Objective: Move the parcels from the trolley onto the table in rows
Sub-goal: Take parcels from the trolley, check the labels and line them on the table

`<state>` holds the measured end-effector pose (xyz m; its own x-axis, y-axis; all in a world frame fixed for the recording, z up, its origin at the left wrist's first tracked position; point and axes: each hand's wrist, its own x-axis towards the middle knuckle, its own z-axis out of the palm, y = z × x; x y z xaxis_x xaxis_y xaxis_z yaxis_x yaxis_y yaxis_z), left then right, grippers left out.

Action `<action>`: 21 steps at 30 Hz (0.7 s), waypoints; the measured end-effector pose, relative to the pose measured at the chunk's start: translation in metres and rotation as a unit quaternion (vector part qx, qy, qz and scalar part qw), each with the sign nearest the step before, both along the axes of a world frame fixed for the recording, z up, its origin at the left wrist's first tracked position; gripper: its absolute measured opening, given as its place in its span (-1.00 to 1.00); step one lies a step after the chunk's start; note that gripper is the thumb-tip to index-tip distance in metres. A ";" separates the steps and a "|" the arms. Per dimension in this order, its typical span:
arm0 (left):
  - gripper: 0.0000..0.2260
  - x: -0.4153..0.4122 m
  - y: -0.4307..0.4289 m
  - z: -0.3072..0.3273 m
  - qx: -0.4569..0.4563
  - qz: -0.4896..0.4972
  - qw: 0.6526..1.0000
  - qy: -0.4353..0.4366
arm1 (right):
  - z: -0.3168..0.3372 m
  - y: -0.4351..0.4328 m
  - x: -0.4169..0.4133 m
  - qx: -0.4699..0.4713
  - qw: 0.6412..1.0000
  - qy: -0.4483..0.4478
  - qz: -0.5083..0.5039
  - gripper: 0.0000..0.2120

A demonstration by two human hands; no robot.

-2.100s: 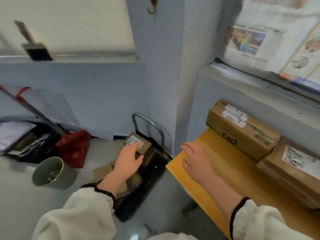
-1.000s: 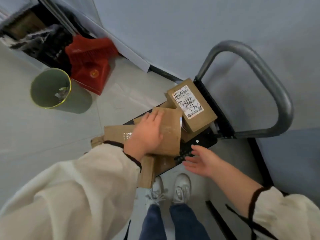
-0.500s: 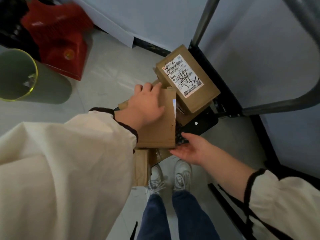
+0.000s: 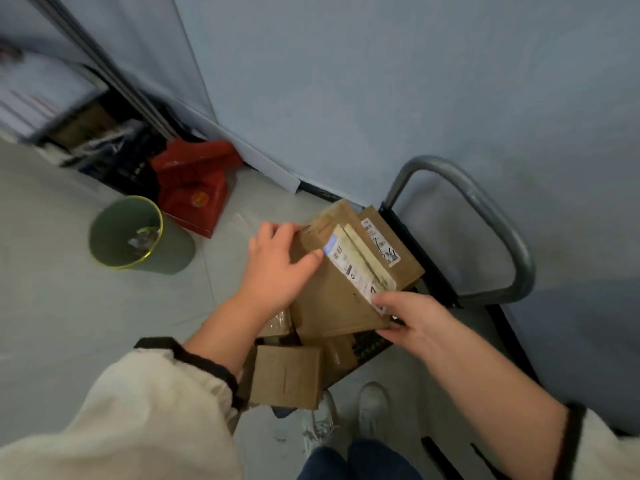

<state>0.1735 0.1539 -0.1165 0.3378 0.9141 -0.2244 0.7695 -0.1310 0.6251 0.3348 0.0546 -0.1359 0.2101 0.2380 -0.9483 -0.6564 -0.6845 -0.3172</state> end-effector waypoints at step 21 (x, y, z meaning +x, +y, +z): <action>-0.87 -0.050 -0.101 0.368 0.066 0.175 0.891 -0.415 | 0.419 -0.061 -0.006 0.492 0.782 -0.351 0.150 -0.47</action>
<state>0.1236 0.0529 0.2513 0.0270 0.9958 0.0873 0.0583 -0.0887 0.9943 0.3291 -0.0068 0.2829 0.3923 0.9185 0.0495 0.0593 0.0284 -0.9978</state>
